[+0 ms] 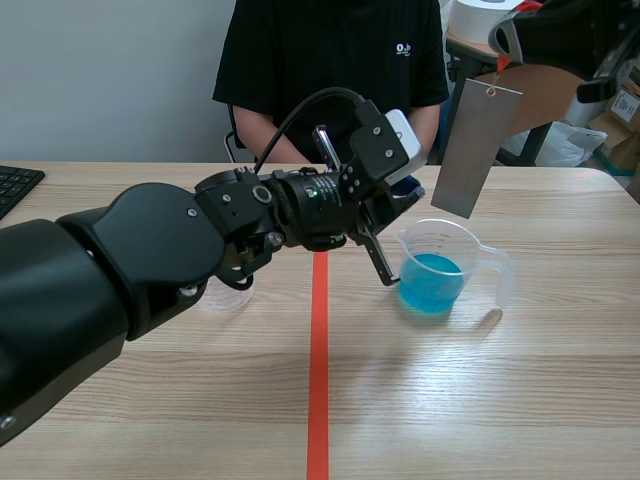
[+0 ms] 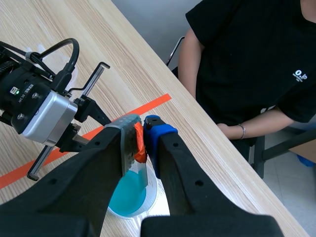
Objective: Do the redox reaction experiment.
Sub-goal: 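Point at the plate with the left hand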
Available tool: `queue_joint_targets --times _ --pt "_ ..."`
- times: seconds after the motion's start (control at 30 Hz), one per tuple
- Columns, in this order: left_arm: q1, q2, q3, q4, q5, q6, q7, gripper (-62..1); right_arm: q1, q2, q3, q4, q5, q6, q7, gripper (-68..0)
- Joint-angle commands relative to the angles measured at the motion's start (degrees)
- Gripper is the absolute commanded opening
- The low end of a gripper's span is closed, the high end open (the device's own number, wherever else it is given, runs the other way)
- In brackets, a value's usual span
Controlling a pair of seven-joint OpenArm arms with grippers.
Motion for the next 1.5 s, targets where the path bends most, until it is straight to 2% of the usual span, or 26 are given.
queue_joint_targets --times 0.0,1.33,1.47 --pt "-1.1 0.6 0.0 0.5 0.3 0.3 -1.7 -56.2 0.7 0.6 0.6 0.0 0.3 -0.2 1.1 -66.0" --pt "-1.1 0.6 0.0 -0.2 0.7 0.8 -1.8 -56.2 0.7 0.6 0.6 0.0 0.4 -0.2 1.1 -66.0" --pt "-1.0 -0.5 0.0 -0.1 0.6 0.6 -3.3 -56.2 0.7 0.6 0.6 0.0 0.4 0.0 1.2 -66.0"
